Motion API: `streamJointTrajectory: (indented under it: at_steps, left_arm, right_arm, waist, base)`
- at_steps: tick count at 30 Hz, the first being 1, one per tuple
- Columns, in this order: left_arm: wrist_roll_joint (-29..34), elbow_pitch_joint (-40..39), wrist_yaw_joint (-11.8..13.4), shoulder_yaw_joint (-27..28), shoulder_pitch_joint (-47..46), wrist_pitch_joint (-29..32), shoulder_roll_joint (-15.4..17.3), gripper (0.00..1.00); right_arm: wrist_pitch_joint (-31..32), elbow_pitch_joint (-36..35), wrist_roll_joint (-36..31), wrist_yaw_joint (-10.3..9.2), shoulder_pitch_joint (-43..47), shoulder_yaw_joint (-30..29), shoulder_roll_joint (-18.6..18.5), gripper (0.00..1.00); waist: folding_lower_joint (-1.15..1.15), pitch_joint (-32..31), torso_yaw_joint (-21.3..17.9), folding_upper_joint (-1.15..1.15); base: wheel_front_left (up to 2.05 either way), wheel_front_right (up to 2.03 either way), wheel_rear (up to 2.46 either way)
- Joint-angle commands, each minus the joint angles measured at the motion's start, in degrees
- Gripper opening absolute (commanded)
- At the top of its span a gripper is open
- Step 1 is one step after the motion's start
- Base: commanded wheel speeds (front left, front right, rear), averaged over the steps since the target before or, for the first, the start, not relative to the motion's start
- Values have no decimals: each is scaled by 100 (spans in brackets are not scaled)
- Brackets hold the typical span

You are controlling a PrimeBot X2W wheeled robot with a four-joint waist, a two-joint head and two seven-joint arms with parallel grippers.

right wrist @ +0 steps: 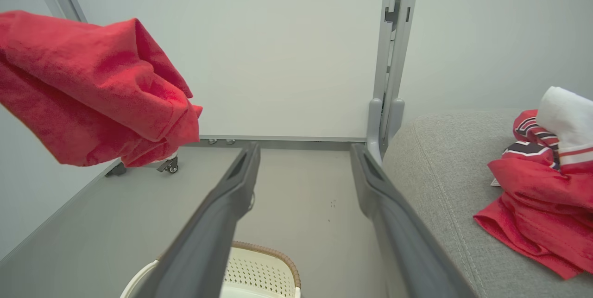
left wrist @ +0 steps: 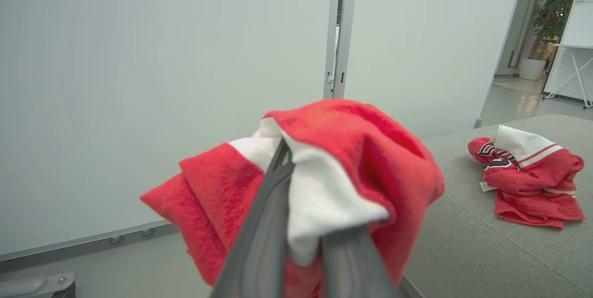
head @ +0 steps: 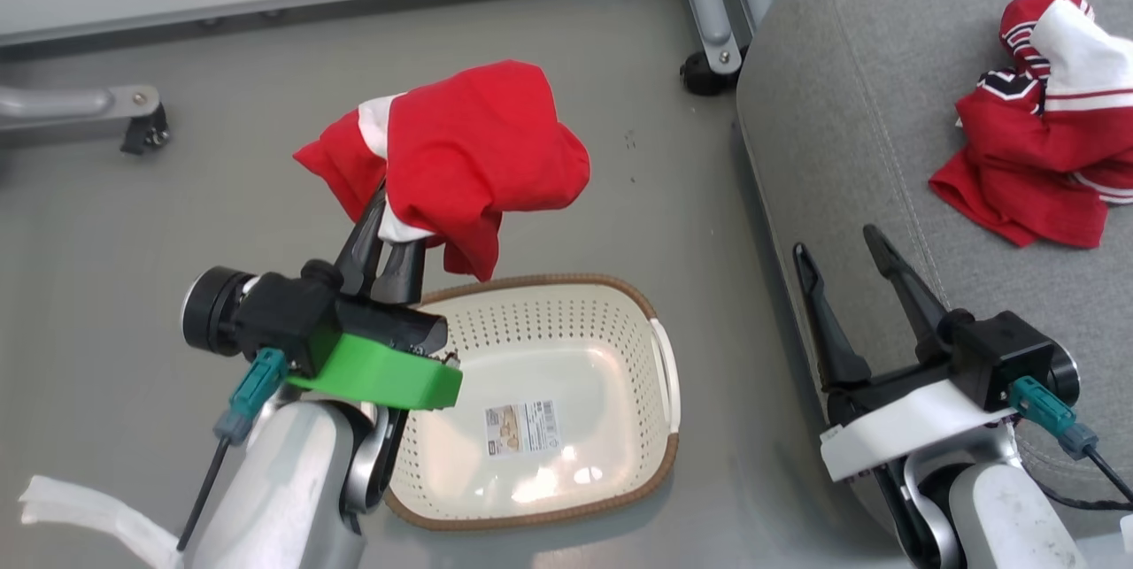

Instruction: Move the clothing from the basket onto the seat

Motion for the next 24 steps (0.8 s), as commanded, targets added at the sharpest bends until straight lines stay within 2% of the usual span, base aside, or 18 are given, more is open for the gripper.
streamJointTrajectory:
  at_steps: [1, 7, 13, 24]
  left_arm:
    - [65, -117, -32, 35, 164, -20, -13, 0]
    - [151, -590, -77, 45, 622, -20, -47, 0]
    - [162, -859, -18, 0, 1025, -20, -39, 0]
    - [91, -1087, 68, -62, 1340, 23, 26, 0]
  right_arm:
    - [39, -31, -45, -7, 125, 1, -9, 100]
    - [216, -119, -41, -8, 440, 90, -1, 100]
    - [363, -208, 12, -7, 740, 151, 25, 100]
    - [506, -356, 29, -7, 1050, 179, 61, 100]
  waist:
    - [1, -305, 122, 0]
    - [1, -672, 149, 0]
    - [1, -945, 167, 0]
    - [1, -1124, 191, 0]
  base:
    - [0, 0, 0]
    - [0, 0, 0]
    - [0, 0, 0]
    - [0, 0, 0]
